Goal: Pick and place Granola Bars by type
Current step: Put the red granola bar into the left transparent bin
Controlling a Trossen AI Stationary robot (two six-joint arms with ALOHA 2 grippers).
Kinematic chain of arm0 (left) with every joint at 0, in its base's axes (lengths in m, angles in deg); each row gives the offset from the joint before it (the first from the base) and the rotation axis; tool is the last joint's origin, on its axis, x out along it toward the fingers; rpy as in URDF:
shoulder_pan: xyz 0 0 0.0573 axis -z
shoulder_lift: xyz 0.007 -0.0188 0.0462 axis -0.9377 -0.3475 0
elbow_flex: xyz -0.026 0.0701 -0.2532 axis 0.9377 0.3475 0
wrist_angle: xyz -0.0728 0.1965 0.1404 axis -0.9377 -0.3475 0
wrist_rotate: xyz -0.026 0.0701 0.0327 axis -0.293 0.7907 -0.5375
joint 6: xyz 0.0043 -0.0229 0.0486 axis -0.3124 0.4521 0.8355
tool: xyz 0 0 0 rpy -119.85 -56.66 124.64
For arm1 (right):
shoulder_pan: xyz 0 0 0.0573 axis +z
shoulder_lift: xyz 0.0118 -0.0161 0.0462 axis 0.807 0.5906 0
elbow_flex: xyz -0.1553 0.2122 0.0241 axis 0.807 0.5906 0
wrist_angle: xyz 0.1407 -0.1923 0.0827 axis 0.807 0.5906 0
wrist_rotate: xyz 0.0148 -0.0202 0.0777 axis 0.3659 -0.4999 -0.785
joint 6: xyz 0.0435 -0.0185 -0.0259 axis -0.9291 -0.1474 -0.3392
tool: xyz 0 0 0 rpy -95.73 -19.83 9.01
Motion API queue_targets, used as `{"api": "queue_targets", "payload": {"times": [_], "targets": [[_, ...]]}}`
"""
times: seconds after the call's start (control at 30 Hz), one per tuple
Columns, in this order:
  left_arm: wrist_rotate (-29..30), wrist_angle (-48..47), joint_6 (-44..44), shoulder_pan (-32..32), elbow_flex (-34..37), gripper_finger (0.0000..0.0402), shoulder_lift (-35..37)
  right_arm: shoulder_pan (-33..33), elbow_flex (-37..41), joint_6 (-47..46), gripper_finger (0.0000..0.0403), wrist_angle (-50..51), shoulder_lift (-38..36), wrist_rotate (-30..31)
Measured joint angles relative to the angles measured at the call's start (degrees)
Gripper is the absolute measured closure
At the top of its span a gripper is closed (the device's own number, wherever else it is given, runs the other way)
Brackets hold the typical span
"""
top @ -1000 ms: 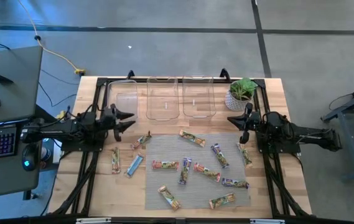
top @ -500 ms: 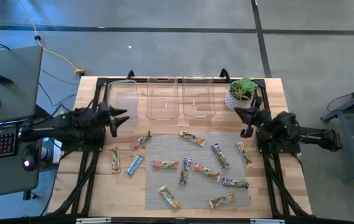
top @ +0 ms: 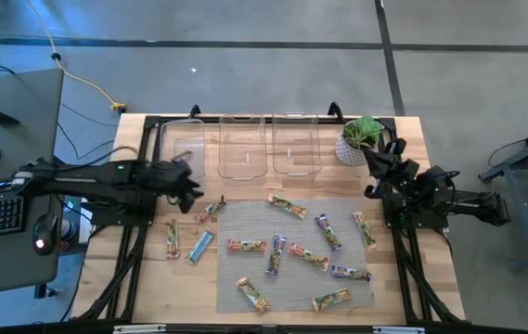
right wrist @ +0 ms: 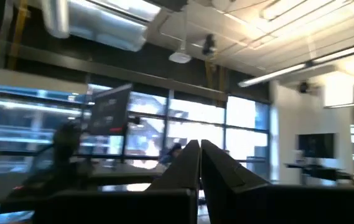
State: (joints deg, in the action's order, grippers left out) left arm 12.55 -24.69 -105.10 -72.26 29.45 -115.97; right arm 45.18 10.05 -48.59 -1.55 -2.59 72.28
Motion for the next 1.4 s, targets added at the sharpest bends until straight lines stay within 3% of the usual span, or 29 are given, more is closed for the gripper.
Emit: {"api": "queue_targets", "payload": {"times": [0.23,0.47,0.93,1.2,1.27,1.4], "targets": [[-2.7,-3.6,2.8,0.0,-5.8,0.0225,-18.3,0.0,0.0,-0.6,0.0402,2.6,0.0,7.0],[-2.6,-1.8,5.9,0.0,-8.3,0.0225,-27.3,0.0,0.0,-1.6,0.0402,4.0,0.0,5.2],[-2.7,0.6,3.8,0.0,-8.5,0.0224,-30.5,0.0,0.0,-3.7,0.0402,12.7,0.0,3.0],[1.7,-12.9,3.9,0.0,-16.6,0.0224,-30.4,0.0,0.0,-4.9,0.0402,13.1,0.0,3.0],[2.0,-14.4,1.6,0.0,-18.7,0.0224,-30.5,0.0,0.0,-4.9,0.0402,13.3,0.0,3.0],[-0.1,-17.0,-11.2,0.0,-22.1,0.0224,-30.5,0.0,0.0,-8.2,0.0402,14.4,0.0,3.0]]}}
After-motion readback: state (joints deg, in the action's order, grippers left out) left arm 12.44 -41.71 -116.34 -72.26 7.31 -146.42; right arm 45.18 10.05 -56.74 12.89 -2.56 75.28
